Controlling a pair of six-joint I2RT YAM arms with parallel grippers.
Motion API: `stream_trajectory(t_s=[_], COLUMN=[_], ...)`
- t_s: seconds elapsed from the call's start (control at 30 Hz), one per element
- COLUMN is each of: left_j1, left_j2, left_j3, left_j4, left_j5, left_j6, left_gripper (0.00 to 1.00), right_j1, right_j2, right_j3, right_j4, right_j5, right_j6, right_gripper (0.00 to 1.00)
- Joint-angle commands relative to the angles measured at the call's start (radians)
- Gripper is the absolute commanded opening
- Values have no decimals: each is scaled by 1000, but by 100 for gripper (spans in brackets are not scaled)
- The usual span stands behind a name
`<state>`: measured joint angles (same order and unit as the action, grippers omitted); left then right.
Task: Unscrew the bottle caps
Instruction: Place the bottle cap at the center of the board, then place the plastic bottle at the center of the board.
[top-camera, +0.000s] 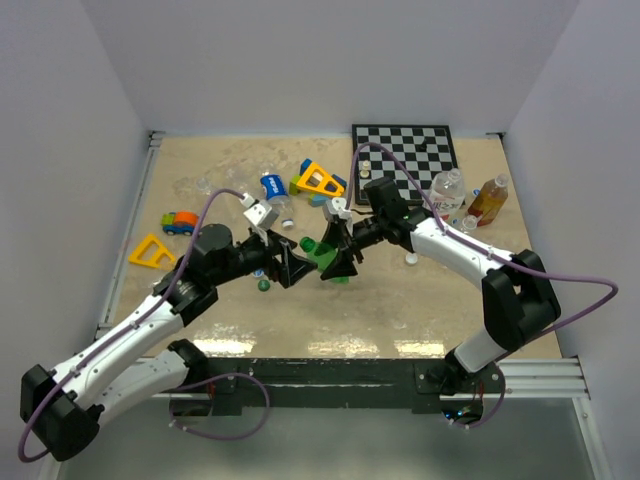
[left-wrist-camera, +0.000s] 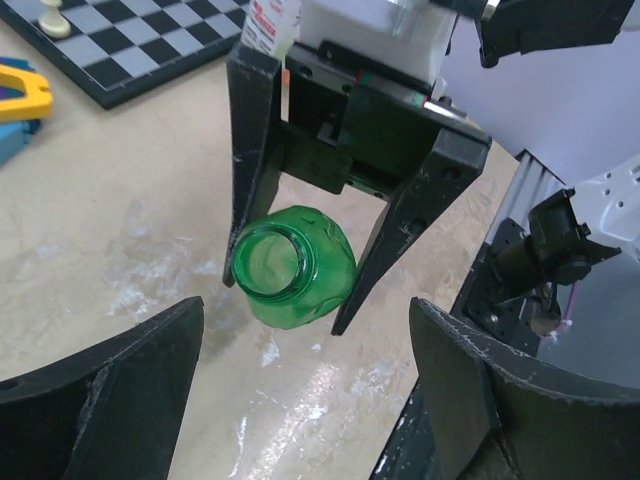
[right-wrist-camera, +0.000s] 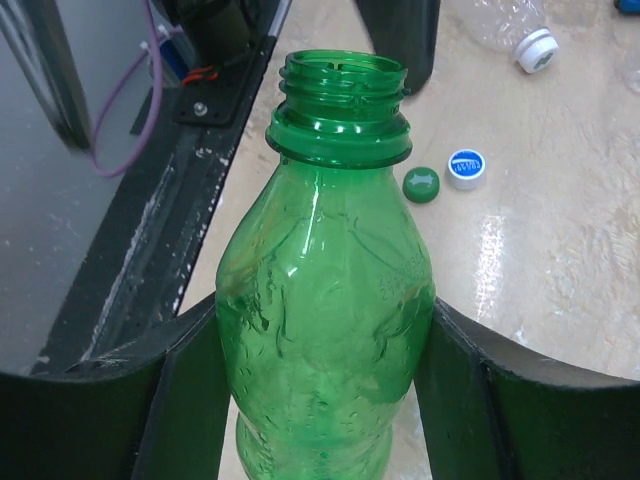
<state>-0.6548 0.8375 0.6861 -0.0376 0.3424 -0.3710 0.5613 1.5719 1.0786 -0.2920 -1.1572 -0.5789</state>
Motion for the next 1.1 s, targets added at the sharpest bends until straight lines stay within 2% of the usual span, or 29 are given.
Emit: stream_trajectory(t_s=[0.0,0.07,0.2,0.37,0.6,0.77,0.8,0.87,1.0,1.03,1.07], left_j1=[6,6,4,6,6,6,6,6,4,6,4], left_j2=[38,61,98,92,101,127,130,133,137,134,126], left_j3=[-19,-16,3,0,-10,-10,-10,-8,13,19,24], left_j4=[172,183,183,177,235,257,255,254,203,184,162], left_j5=[118,122,110,40,4,7,9,10,17,6,-14], left_j6=[-46,-51,-63,-83,-141,-155,-155,-155,-126,-117,-102], left_gripper=[86,82,67,61,62,60,56,34,9,0,0], right_j1=[-1,-1,-1,-1,-1,-1,-1,-1,-1,-1,-1], right_j2=[-9,-7,0,5,10,8,8,8,8,10,10], right_j3=[-6,-6,-5,-3,0,3,3,3,6,7,9], right_j4=[91,93,86,73,59,51,50,47,42,40,37], right_j5=[-59,-59,-58,-61,-64,-65,-65,-64,-65,-65,-64], right_j6=[106,106,96,80,65,56,53,53,50,48,44], right_gripper=[0,0,0,0,0,0,0,0,3,6,16])
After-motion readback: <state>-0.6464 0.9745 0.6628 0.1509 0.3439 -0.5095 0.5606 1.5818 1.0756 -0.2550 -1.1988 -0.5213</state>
